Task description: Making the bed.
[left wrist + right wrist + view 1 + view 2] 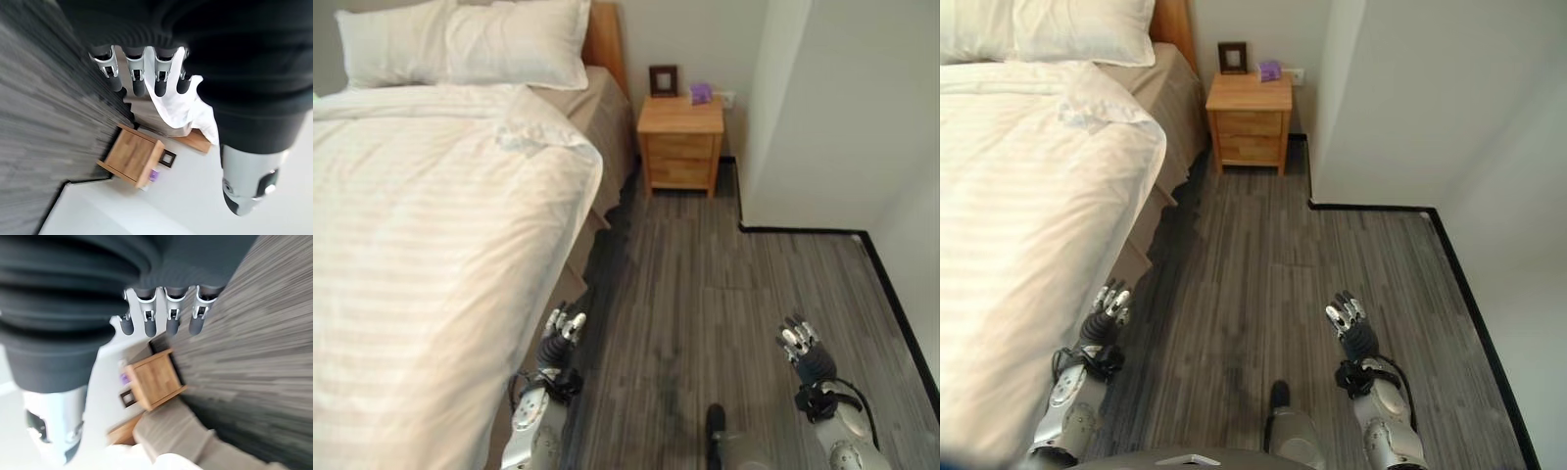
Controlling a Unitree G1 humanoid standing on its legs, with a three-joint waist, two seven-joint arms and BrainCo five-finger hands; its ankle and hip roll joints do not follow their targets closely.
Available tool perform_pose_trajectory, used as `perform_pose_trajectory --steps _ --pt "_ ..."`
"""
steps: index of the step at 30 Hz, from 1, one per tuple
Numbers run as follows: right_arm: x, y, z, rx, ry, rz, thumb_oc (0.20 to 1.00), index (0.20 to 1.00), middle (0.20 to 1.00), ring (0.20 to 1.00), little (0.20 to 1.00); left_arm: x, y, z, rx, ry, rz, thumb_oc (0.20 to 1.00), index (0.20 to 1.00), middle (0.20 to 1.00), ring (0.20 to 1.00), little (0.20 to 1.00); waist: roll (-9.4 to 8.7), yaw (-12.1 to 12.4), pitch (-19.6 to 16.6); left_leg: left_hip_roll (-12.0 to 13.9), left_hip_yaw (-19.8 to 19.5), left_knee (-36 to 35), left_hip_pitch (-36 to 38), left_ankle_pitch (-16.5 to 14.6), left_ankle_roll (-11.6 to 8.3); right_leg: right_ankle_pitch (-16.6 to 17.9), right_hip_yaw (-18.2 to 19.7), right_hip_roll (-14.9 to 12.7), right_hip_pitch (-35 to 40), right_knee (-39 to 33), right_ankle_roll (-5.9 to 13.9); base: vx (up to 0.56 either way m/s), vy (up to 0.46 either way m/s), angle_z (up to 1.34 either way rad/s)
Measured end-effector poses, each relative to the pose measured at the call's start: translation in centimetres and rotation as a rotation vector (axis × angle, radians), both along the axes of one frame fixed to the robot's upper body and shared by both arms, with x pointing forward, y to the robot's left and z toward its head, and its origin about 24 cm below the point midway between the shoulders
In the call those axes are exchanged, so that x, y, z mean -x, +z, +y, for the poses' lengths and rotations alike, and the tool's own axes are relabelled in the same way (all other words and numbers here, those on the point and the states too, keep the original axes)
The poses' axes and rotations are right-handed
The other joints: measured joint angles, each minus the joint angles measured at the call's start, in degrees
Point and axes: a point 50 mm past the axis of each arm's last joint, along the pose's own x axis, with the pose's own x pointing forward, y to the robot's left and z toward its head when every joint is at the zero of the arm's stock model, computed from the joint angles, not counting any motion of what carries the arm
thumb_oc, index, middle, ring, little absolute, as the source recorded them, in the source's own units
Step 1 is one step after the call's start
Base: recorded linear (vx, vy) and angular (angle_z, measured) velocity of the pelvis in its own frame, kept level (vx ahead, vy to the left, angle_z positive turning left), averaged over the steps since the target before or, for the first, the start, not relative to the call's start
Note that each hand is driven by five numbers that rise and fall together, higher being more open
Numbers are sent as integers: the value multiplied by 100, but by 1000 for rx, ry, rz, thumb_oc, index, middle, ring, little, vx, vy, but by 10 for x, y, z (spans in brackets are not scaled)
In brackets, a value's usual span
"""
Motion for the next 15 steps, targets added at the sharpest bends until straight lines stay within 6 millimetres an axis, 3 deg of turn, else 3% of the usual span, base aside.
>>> perform_pose_trajectory --steps 3,4,5,6,9,10,13,14,15 --pt "-7 5 2 11 10 -19 1000 1000 1000 1000 1000 -3 5 4 29 9 -25 1000 1000 1000 1000 1000 -213 204 128 35 386 -455 -704 -12 -16 -195 -96 -15 593 -400 -5 681 -200 11" --pt "-10 9 2 9 4 -38 1000 1000 1000 1000 1000 0 3 5 29 10 -16 1000 1000 1000 1000 1000 -248 229 125 50 636 -1211 -740 10 -48 -192 -151 0 770 -585 -15 607 -77 17" --pt "-12 14 2 14 7 -59 1000 1000 1000 1000 1000 4 -1 5 34 9 -4 1000 1000 1000 1000 1000 -165 286 133 50 934 -2103 -819 27 -27 -226 -272 111 1032 -825 28 421 -30 21" --pt "-12 14 3 16 12 -62 1000 1000 1000 1000 1000 6 -2 5 36 4 0 1000 1000 1000 1000 1000 -108 307 101 63 1094 -2527 -836 39 -9 -248 -315 187 1133 -952 48 408 -15 25" --pt "-14 16 2 47 28 -65 1000 1000 1000 1000 1000 12 -6 8 84 50 7 1000 1000 1000 1000 1000 168 580 -34 -281 1301 -4495 -771 279 26 -584 -365 471 1398 -965 96 625 -24 11" --pt "-14 16 3 68 41 -64 1000 1000 1000 1000 1000 15 -6 14 82 82 6 1000 1000 1000 1000 1000 216 670 -82 -416 1463 -4816 -720 320 67 -710 -391 539 1550 -959 129 645 -7 5" --pt "-14 16 6 92 62 -64 1000 1000 1000 1000 1000 31 -6 39 60 195 11 1000 1000 1000 1000 1000 254 806 -276 -602 1502 -4838 -502 384 196 -1160 -260 627 2014 -922 252 499 63 -19" --pt "-12 15 7 101 77 -60 1000 1000 1000 1000 1000 40 -6 48 50 245 20 1000 1000 1000 1000 1000 179 825 -391 -673 1497 -4889 -305 389 222 -1375 -193 605 2093 -795 329 481 148 -34" --pt "-10 13 7 106 85 -54 1000 1000 1000 1000 1000 45 -6 55 37 275 22 1000 1000 1000 1000 1000 217 807 -555 -681 1504 -4982 -148 576 636 -1679 -145 560 2073 -431 453 446 214 -29"
